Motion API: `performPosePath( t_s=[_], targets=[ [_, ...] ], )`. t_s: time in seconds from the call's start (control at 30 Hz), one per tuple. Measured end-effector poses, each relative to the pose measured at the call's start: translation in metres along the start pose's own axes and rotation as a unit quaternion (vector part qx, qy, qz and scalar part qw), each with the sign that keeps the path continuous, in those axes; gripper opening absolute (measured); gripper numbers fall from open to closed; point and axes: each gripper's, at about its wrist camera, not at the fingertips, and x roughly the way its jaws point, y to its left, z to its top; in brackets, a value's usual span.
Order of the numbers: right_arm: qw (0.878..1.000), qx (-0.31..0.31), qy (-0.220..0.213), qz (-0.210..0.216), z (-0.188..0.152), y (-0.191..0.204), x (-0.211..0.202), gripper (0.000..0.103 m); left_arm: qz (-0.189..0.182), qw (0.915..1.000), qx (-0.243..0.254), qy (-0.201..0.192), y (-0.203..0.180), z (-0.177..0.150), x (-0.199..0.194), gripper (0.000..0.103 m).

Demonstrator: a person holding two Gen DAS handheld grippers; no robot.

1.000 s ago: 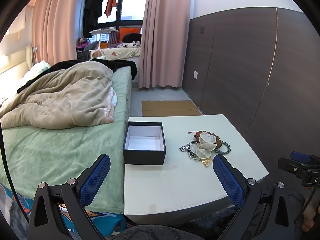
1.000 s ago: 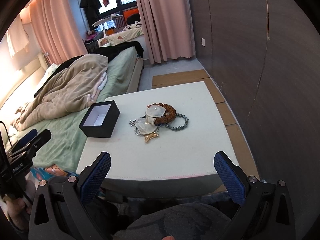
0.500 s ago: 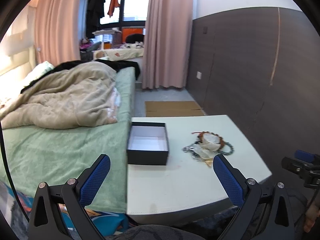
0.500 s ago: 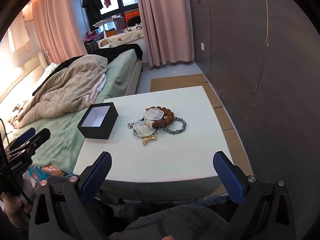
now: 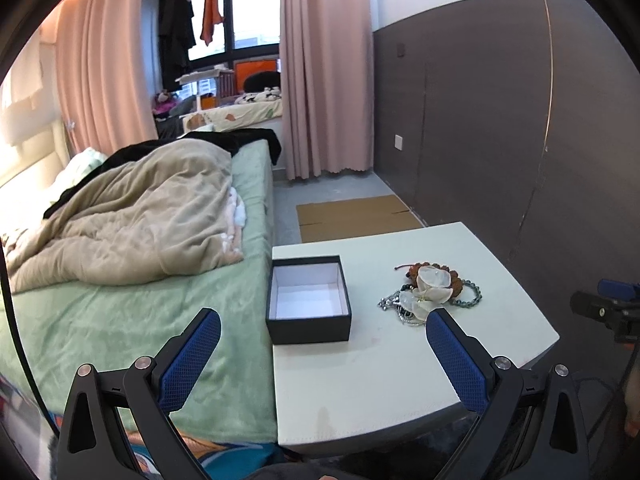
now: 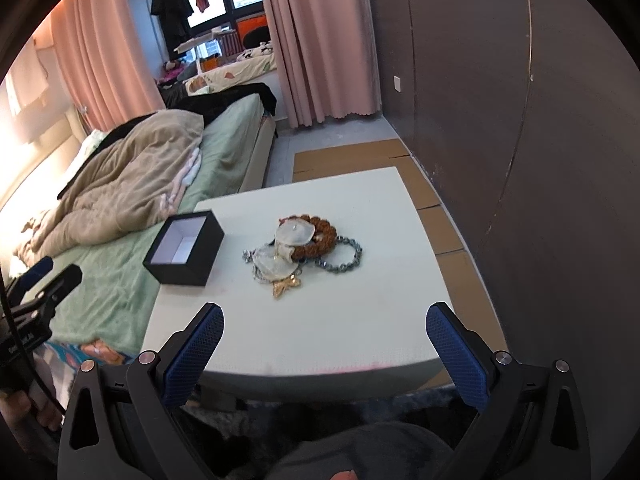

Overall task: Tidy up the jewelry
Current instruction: 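Reach the left tool into the jewelry pile and grasp the white ribbon piece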

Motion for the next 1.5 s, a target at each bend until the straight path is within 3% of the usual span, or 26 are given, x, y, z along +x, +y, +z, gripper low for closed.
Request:
performPosePath(
  t_s=[0.2, 0.33, 0.7, 1.1, 1.2, 1.5],
  targets=[
    [1.0, 0.02, -0.007, 0.018, 0.021, -0.01, 0.008, 0.102, -0.022, 0.9996, 0.015, -0.006, -0.007, 0.028, 0.011, 0.102],
    [0.999, 0.034, -0.001, 0.028, 0.033, -0.015, 0.022, 0.102, -0.045, 0.9986, 0.027, 0.01, -0.013, 0.045, 0.029, 0.101],
    [0.994, 0.092, 0.023, 0.061, 0.058, -0.037, 0.067, 0.094, -0.101, 0.991, 0.05, 0.073, -0.043, 0.074, 0.095, 0.076],
    [0.982, 0.165, 0.035, 0.088, 0.052, -0.078, 0.112, 0.094, -0.141, 0.9729, 0.105, 0.15, -0.096, 0.074, 0.167, 0.073],
    [0.978, 0.181, 0.043, 0.09, 0.047, -0.088, 0.121, 0.094, -0.149, 0.9672, 0.113, 0.172, -0.108, 0.069, 0.185, 0.068],
    [0.967, 0.221, 0.076, 0.102, 0.037, -0.11, 0.141, 0.094, -0.166, 0.9491, 0.153, 0.219, -0.142, 0.041, 0.224, 0.067]
  ],
)
